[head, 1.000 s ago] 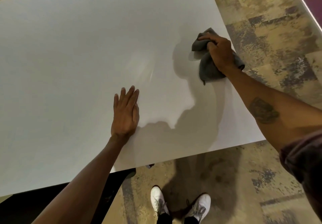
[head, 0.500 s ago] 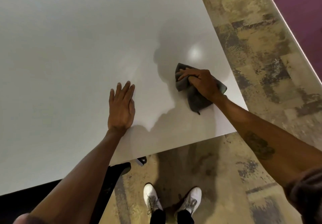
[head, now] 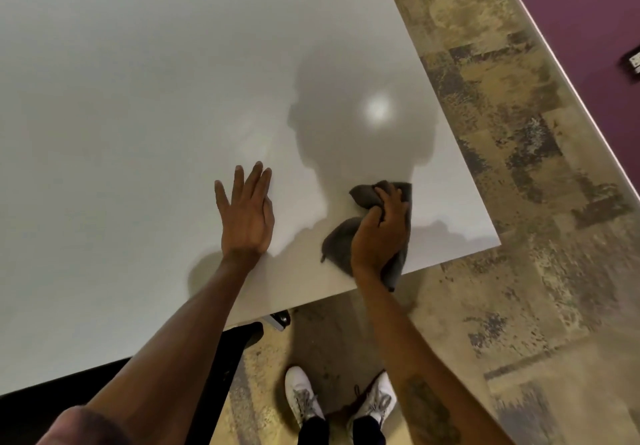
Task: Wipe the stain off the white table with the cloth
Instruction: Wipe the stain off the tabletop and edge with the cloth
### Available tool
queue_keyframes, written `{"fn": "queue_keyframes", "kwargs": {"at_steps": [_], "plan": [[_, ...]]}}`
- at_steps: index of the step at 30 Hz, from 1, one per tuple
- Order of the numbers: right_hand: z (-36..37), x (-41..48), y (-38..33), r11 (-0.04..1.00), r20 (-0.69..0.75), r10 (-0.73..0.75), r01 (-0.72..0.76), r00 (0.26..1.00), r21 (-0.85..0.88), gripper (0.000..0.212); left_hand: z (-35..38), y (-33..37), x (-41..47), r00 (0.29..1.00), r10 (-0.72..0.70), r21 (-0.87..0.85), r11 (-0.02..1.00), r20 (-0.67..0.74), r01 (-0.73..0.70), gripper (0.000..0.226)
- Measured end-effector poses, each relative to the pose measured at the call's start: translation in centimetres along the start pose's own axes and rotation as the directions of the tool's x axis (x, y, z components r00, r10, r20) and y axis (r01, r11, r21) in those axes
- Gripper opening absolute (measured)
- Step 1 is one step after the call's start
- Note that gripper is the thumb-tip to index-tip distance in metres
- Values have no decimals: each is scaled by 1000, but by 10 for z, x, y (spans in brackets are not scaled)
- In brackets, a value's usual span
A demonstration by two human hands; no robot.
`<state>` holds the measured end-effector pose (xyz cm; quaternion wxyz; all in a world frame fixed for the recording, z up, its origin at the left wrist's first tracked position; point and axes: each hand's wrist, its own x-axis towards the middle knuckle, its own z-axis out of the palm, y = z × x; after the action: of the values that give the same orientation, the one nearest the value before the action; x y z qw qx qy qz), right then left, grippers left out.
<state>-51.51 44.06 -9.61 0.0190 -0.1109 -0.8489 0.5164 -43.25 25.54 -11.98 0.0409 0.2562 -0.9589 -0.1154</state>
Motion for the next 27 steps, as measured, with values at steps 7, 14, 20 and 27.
{"fn": "queue_keyframes", "kwargs": {"at_steps": [7,14,20,27], "plan": [[58,21,-28,996,-163,75,-80,984,-25,50,4,-3,0,1000,22,116,993,-13,-21,51],[107,88,-67,1000,-112,-7,8,994,5,49,2,-1,3,998,17,35,999,-57,-15,50],[141,151,-95,980,116,-200,198,973,30,33,-2,-1,5,1000,-6,-16,1000,-5,6,54],[143,175,-95,941,596,-290,335,749,37,38,7,-7,3,999,20,-54,998,-39,-22,56]]}}
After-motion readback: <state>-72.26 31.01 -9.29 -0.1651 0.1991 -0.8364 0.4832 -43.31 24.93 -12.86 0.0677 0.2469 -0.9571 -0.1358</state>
